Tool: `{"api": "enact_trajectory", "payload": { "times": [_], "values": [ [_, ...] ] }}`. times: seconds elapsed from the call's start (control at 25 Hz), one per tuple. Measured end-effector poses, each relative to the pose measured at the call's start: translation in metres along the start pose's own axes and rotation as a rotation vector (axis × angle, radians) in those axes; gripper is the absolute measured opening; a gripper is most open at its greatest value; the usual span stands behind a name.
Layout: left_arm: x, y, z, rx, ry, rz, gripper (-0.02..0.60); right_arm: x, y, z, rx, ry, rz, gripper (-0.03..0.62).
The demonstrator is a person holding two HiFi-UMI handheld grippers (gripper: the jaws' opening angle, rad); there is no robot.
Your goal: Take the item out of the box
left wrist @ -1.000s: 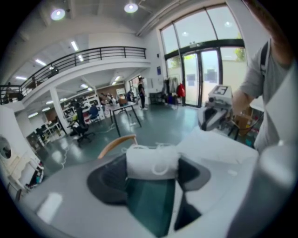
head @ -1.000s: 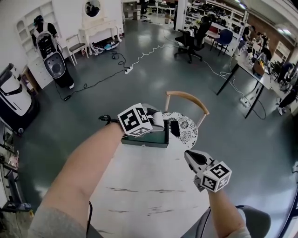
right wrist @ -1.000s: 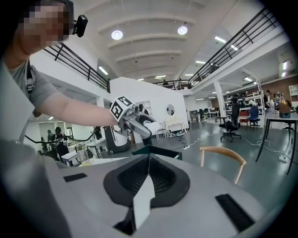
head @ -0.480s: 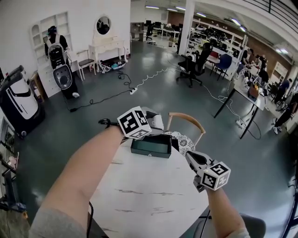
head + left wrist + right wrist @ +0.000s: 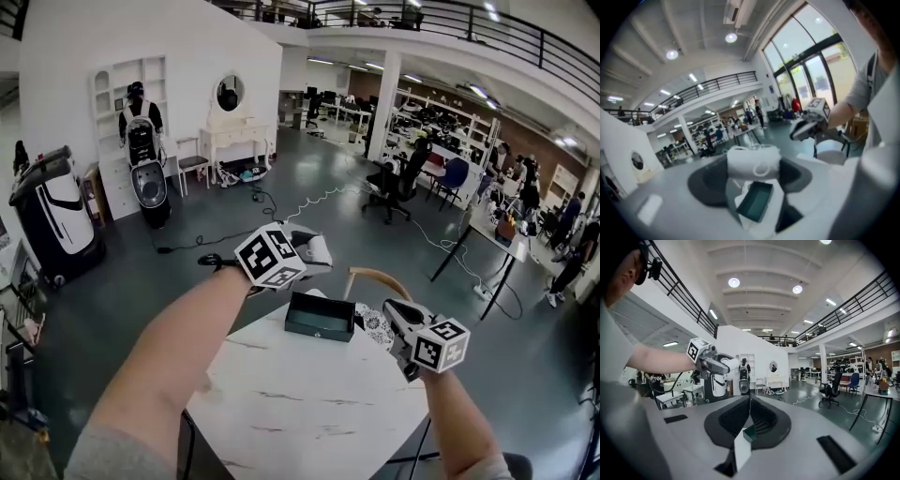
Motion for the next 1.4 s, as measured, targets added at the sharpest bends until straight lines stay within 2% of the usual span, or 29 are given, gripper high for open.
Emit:
{"api": "enact_trajectory", "payload": {
  "times": [0.36, 0.56, 0.72, 0.92, 1.4],
  "values": [
    [-0.111, 0.013, -0.030, -0.157, 0.196, -0.222, 0.295, -0.013, -0.050, -0.062, -0.059, 0.049, 0.043, 0.009],
    [-0.156, 0.024, -0.024, -0.204, 0.239, -0.297, 0.295, -0.015, -0.079, -0.076, -0.053, 0.065, 0.074, 0.009],
    [-0.174, 0.030, -0.023, -0.224, 0.265, -0.321, 0.295, -0.020, -0.093, -0.086, -0.052, 0.079, 0.098, 0.009],
    [-0.195, 0.032, -0.020, -0.228, 0.283, -0.314, 0.295, -0.022, -0.111, -0.095, -0.049, 0.088, 0.130, 0.009],
    [-0.216, 0.065, -0.034, -0.199, 0.282, -0.306, 0.295, -0.055, -0.118, -0.101, -0.036, 0.117, 0.148, 0.009]
  ]
}}
Point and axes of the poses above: the fingertips, and each gripper's own axes: x forward along the fingers, y to its right, z out of its underside, the point moved 2 cm from there along -x, backward along the fingers
